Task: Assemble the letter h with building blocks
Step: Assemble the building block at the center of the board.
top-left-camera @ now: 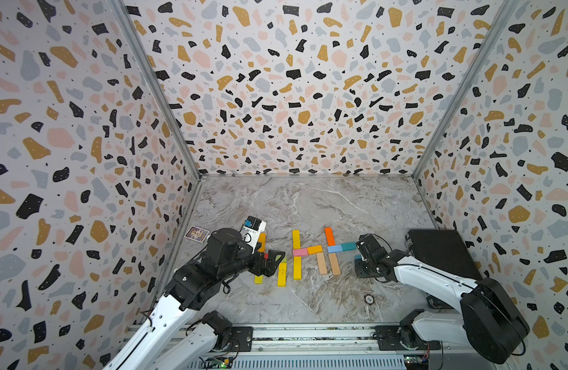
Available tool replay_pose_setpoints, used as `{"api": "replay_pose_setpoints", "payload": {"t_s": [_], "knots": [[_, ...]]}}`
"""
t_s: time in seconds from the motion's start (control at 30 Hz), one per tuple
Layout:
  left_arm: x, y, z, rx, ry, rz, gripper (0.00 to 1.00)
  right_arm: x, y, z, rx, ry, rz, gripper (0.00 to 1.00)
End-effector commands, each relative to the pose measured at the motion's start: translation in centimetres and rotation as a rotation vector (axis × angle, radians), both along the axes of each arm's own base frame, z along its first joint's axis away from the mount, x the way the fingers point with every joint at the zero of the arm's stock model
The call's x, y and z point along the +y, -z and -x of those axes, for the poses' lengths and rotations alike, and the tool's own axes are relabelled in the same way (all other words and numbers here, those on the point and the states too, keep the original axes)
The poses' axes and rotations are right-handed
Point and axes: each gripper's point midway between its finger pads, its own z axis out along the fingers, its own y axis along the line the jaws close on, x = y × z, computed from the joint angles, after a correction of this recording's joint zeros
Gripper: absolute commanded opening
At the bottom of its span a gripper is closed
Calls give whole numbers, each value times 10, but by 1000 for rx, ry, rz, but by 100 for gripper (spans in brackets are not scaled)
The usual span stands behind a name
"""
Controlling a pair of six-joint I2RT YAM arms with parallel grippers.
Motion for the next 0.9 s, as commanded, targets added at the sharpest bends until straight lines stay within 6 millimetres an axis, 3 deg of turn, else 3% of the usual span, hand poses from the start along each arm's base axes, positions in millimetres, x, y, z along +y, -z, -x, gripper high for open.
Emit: {"api": "replay_pose_setpoints", "payload": {"t_s": [0.0,0.6,0.87], "knots": [[-3,-1,-2,-12,13,17,99,11,-17,-9,-53,-54,-39,19],[-4,-4,0,-17,20,26,99,11,-11,-16,-37,-46,-59,19],[-6,-3,0,-12,26,28,99,2,-7,-13,-18,-9,-23,19]]}}
